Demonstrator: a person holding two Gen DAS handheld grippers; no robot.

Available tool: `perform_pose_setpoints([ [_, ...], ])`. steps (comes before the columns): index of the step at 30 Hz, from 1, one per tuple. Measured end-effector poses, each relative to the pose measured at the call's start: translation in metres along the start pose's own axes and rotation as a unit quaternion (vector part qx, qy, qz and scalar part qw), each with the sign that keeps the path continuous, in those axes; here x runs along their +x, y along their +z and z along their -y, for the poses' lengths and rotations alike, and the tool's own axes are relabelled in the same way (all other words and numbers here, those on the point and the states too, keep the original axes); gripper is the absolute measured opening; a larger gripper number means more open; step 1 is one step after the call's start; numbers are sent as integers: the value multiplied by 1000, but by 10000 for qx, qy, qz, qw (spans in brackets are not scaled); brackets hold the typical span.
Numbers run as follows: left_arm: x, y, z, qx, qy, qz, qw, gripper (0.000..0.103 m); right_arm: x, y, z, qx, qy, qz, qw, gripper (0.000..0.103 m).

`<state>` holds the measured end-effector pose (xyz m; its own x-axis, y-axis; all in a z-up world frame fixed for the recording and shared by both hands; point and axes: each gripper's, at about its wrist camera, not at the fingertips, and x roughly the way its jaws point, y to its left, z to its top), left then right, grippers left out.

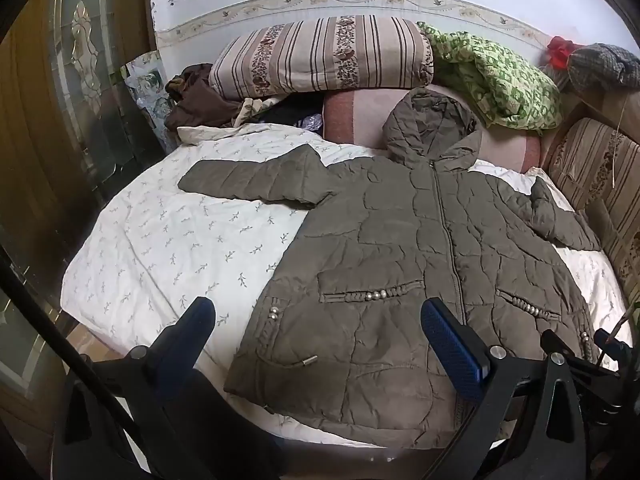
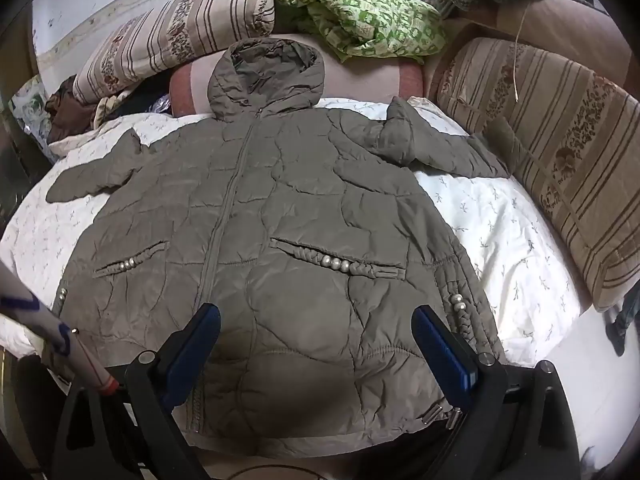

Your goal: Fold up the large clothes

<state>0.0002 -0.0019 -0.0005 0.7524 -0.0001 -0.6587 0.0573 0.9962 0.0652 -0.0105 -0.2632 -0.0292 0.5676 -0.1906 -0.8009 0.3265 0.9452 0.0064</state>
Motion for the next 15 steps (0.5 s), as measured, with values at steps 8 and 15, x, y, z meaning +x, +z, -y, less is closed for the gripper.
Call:
perform_pose_setpoints([
  [8,2,-12,4,-290,-205,-103,9993,103,-2,0,-1,-4,-117,33,9999,99],
  [15,-1,-22,11,-123,-277,-253,9992,103,-1,-2,1,6,-144,36,9999,99],
])
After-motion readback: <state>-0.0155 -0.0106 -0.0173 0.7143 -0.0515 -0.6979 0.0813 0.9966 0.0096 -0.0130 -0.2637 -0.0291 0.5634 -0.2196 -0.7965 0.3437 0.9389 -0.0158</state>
